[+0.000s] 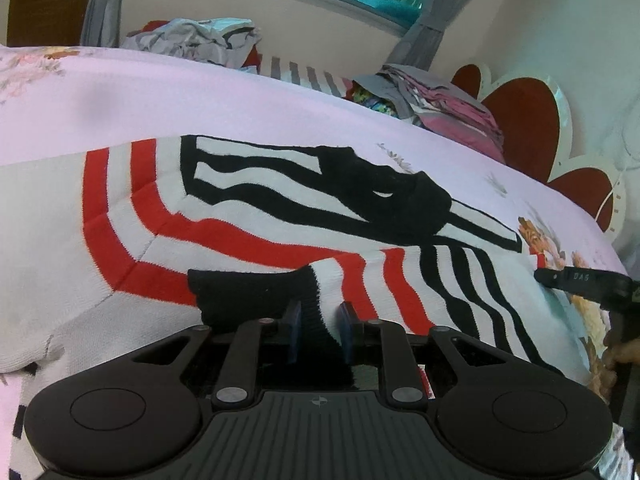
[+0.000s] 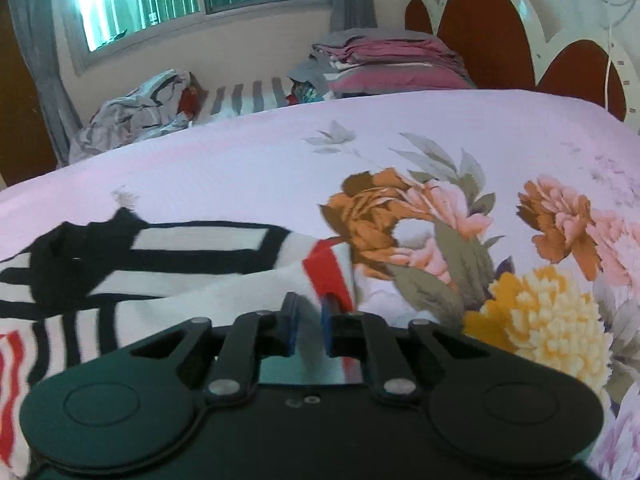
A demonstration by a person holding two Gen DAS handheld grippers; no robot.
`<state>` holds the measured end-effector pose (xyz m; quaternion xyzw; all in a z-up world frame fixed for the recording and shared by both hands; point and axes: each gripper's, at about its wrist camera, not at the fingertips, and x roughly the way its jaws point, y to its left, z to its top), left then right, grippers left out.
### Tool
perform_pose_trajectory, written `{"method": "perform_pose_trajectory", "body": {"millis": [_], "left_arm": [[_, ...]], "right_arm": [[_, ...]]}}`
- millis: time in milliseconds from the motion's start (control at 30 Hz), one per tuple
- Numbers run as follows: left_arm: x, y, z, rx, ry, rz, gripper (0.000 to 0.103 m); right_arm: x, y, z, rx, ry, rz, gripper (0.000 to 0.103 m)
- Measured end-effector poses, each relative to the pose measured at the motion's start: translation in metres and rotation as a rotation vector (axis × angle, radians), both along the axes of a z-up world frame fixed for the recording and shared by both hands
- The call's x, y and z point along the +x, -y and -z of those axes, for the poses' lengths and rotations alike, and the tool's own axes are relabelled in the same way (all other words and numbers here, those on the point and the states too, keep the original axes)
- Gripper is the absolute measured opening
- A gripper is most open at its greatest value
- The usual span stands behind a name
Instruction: Fold small clothes
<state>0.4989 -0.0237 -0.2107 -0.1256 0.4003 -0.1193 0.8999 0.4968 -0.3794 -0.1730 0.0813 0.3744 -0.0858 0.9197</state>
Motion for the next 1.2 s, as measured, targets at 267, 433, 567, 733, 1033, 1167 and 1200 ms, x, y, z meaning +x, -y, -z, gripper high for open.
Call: {"method": "perform_pose_trajectory", "body": {"millis": [267, 433, 567, 733, 1033, 1167, 1200], "left_arm": [[-0.006, 0.001, -0.014, 0.0, -0.02, -0.038, 0.061], [-0.017, 0.004, -0.031, 0.034, 0.017, -0.047, 0.071], [-0.026, -0.003, -0.046, 0.04, 0.037, -0.074, 0.072], [-0.039, -0.027, -0.06, 0.049, 0.054, -0.114, 0.072], [-0.06, -0.095, -0.06, 0.041, 0.039, -0.204, 0.073], [-0.073, -0.14, -0.054, 0.027, 0.016, -0.269, 0.073], [-0.075, -0.151, -0.052, 0.023, 0.01, -0.287, 0.073]], "right_arm": [[-0.036, -0.045, -0.031, 0.041, 0.047, -0.101, 0.037], [-0.055, -0.09, -0.019, 0.044, 0.001, -0.195, 0.037], [-0.061, -0.115, -0.003, -0.015, -0.066, -0.238, 0.039], [-0.071, -0.131, -0.027, 0.024, -0.018, -0.254, 0.04], [-0.082, -0.186, -0.051, 0.052, 0.035, -0.33, 0.043], [-0.08, -0.209, -0.051, 0.059, 0.037, -0.353, 0.043], [-0.079, -0.215, -0.051, 0.061, 0.035, -0.356, 0.043]]}}
